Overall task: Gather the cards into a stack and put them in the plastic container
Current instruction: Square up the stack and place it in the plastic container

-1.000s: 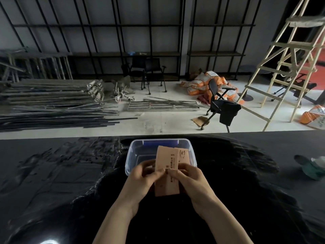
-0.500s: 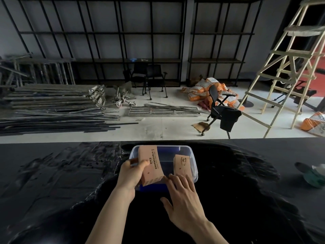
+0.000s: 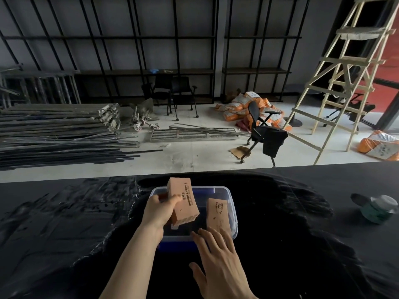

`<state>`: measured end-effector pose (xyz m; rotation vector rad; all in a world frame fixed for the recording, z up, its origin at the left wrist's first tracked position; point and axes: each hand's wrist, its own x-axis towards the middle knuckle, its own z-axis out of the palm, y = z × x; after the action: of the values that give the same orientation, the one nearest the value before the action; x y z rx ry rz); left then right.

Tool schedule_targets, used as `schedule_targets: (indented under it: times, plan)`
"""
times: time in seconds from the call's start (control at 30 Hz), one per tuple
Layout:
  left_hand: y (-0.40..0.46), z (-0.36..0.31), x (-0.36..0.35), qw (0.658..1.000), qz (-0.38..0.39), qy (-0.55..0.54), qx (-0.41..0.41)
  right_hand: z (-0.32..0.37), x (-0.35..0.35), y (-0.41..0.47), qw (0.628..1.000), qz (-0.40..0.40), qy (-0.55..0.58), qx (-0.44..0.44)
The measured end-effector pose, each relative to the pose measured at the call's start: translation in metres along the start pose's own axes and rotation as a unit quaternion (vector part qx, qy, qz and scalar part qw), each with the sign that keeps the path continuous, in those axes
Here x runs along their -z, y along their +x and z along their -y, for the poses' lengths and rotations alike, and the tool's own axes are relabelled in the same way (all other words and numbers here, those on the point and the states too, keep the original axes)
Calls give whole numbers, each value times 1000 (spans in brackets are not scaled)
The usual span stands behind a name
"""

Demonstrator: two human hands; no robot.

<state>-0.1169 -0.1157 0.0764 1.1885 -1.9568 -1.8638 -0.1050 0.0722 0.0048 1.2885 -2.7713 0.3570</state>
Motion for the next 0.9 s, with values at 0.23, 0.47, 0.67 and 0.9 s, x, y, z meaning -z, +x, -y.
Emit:
schedule_targets:
  times: [0.23, 0.47, 0.67, 0.9]
  plan:
    - [5, 5, -16, 998, 22, 36, 36, -2, -6, -6, 999, -34, -10, -1]
    - [14, 10, -24, 985, 68, 120, 101, -60, 28, -4, 954, -233, 130, -140]
    - [15, 15, -36, 967, 100, 210, 103, -132, -8, 19, 959, -19, 5, -282]
    - [16, 17, -42, 910, 122, 393, 40, -136, -41, 8, 951, 53, -41, -302]
